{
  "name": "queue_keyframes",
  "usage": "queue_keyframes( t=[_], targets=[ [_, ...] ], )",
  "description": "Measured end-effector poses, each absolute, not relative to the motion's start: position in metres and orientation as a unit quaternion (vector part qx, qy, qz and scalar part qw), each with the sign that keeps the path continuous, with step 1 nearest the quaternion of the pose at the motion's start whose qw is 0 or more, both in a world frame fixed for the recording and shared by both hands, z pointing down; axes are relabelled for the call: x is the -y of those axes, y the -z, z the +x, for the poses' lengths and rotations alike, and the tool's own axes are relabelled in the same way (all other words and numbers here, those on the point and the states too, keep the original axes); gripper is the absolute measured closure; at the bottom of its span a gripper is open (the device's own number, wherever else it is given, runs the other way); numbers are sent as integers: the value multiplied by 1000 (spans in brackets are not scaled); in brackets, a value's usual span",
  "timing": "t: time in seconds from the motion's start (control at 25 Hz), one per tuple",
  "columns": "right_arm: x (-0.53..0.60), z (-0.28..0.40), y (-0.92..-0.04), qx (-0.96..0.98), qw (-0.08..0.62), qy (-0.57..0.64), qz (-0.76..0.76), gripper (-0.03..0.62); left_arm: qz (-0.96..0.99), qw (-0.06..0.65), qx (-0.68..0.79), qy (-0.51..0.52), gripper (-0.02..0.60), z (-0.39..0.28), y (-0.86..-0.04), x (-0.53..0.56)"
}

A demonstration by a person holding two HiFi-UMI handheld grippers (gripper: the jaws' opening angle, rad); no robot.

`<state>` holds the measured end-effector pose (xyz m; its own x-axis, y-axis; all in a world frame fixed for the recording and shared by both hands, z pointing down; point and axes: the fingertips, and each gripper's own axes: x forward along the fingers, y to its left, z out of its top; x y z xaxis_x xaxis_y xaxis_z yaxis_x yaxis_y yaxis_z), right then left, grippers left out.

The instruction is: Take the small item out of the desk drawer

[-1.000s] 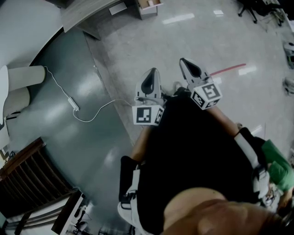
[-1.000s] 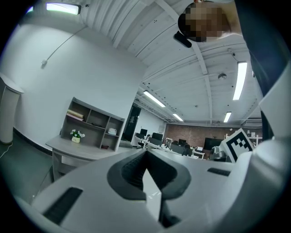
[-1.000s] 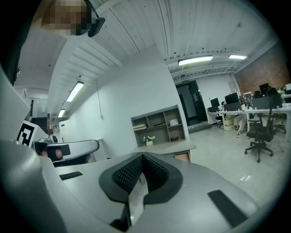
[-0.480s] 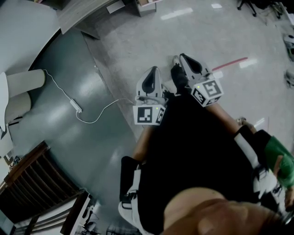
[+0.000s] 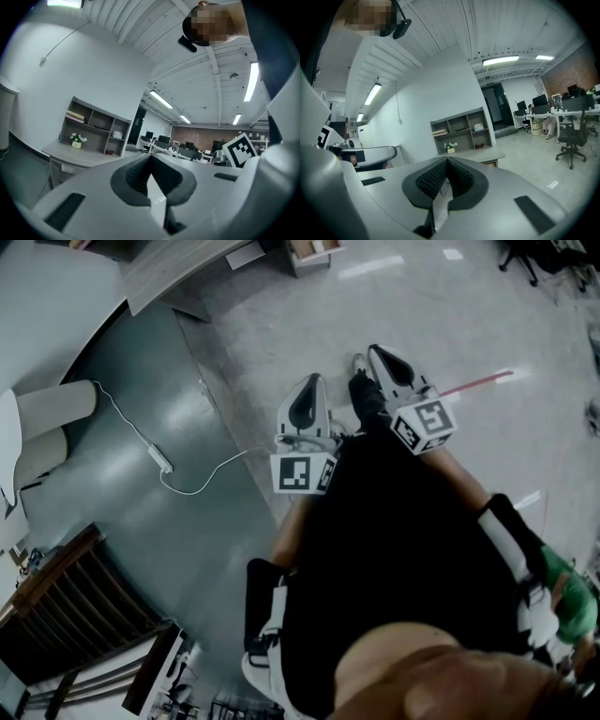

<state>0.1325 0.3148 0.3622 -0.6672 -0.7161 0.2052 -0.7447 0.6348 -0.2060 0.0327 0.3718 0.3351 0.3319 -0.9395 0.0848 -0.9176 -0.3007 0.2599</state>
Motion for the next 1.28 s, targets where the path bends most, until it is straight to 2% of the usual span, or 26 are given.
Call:
queue_keyframes(
  t=[0.76,1.0,1.28],
  targets=[
    [-96,146,-370,922,78,-139,353,595,779,149,609,30,589,58,-332,-149],
    [-46,154,-369,924,76,-140,346,595,766,130,629,27,589,58,-321,-107],
    [-11,146,-387,918,79,-157,356,595,758,138,637,26,590,43,-330,-78]
  ],
)
